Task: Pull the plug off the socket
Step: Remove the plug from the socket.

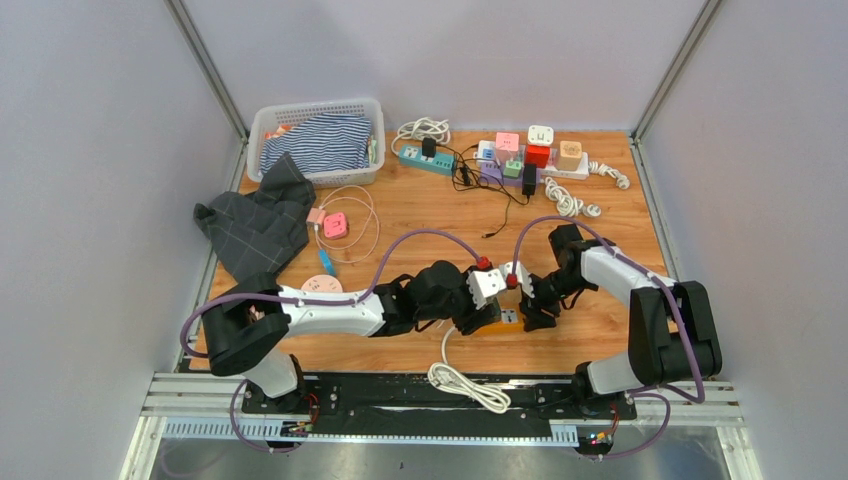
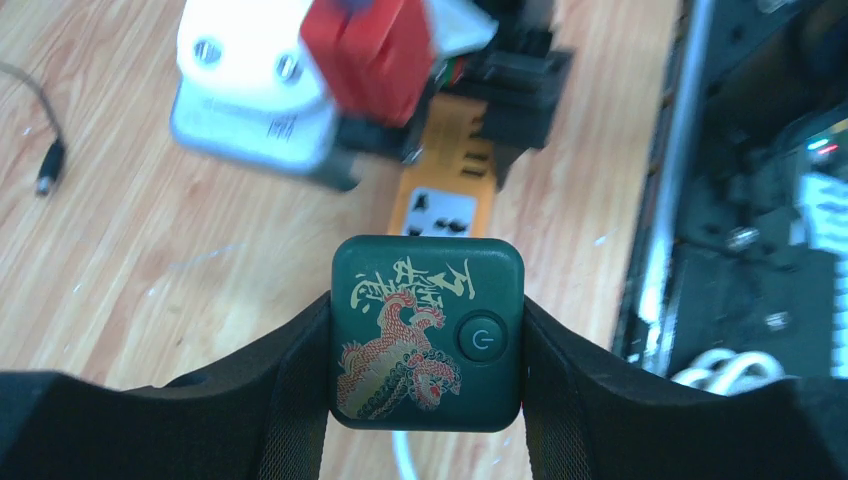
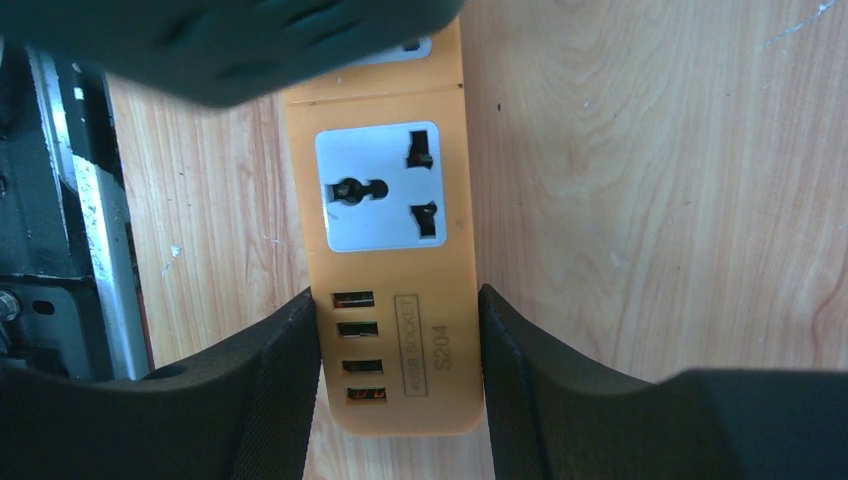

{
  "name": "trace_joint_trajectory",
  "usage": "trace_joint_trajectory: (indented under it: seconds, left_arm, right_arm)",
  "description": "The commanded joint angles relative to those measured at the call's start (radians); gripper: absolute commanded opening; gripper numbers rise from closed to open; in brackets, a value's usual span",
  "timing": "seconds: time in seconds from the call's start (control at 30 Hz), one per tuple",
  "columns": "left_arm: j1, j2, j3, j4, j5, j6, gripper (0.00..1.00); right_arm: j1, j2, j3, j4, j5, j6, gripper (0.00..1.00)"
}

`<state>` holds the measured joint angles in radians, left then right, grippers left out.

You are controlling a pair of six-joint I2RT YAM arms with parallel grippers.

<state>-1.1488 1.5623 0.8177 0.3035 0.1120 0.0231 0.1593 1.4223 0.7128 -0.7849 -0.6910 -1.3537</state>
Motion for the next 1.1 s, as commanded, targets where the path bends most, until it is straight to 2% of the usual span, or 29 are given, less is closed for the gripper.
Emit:
trace_joint_trajectory:
  seconds: [0.0, 0.07, 0.3, 0.5, 0.63, 0.77, 0.93, 1.07]
  left_arm:
    - [0.006, -0.029, 0.109, 0.124, 0.176, -0.178, 0.00]
    - [0.006, -0.044, 0.117, 0.123, 0.194, -0.180, 0.00]
    - [0.001, -0.112, 0.037, 0.124, 0.115, -0.039, 0.00]
    - [0.023, -0.126, -0.018, 0.123, 0.126, -0.054, 0.00]
    - [0.054, -0.136, -0.047, 0.123, 0.135, -0.098, 0.00]
    - [0.085, -0.162, -0.083, 0.123, 0.134, -0.117, 0.00]
    - [0.125, -0.219, -0.115, 0.123, 0.106, -0.144, 0.00]
    - [0.167, -0.268, -0.140, 0.123, 0.079, -0.175, 0.00]
  right_arm:
    - [-0.024, 0.033, -0.037, 0.024, 0.206, 0.042, 0.00]
    - [-0.024, 0.032, -0.036, 0.024, 0.206, 0.043, 0.00]
    - [-0.024, 0.033, -0.035, 0.024, 0.202, 0.045, 0.00]
    - [-0.023, 0.031, -0.030, 0.027, 0.201, 0.059, 0.00]
    - [-0.027, -0.006, -0.001, 0.089, 0.220, 0.211, 0.03]
    - [-0.040, -0.021, 0.033, 0.179, 0.327, 0.431, 0.01]
    - [-0.059, 0.029, 0.052, 0.189, 0.383, 0.483, 0.00]
    - [-0.060, 0.034, 0.058, 0.177, 0.361, 0.489, 0.02]
